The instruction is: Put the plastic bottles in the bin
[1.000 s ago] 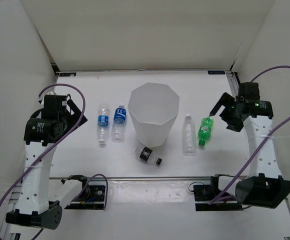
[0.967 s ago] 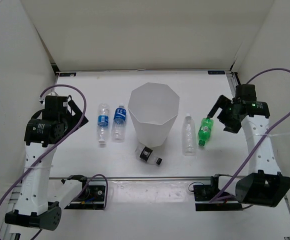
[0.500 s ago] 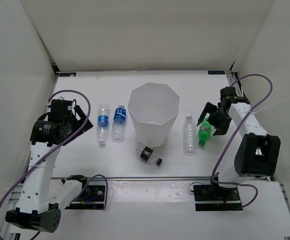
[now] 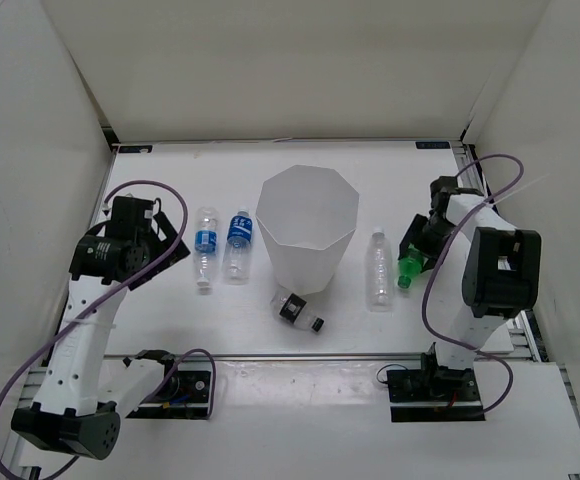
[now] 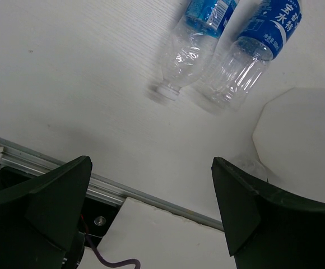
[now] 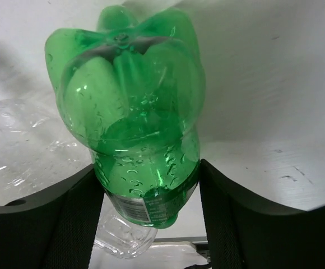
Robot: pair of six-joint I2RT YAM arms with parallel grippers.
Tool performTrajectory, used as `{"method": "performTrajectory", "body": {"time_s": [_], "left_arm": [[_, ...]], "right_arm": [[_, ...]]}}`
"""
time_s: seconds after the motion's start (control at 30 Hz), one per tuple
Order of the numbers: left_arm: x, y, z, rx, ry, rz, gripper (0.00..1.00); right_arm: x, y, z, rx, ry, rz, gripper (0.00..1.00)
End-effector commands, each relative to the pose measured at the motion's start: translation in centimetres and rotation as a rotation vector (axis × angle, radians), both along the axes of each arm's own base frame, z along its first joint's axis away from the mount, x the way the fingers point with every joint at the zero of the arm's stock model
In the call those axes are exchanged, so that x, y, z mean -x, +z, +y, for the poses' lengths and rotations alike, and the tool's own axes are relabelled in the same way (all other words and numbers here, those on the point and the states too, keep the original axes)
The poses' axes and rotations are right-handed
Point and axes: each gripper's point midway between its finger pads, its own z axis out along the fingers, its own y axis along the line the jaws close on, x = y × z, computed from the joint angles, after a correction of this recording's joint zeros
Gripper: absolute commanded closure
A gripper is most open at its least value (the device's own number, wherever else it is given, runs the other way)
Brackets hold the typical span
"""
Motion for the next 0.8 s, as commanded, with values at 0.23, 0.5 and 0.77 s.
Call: {"method": "performTrajectory", "body": {"time_s": [0.23,0.5,0.77], "left_arm": [[-0.9,0.4,0.9,-0.026,0.089,-0.012,0.0],[-1.3,-2.3,-2.4,0.165,0.003,-0.077,0.0],[-3.6,-2.3,-1.2,0.099,0.039,-0.002,0.0]], "right_arm": [[-0.8,24.3,3.7,0.061,-0.047,-0.579,0.58],[-0.6,34.3,16.9,-0.218,0.239,-0.812,0.55],[-0.1,31.0,20.9,-0.223,0.372,-0.649,0.0]]}}
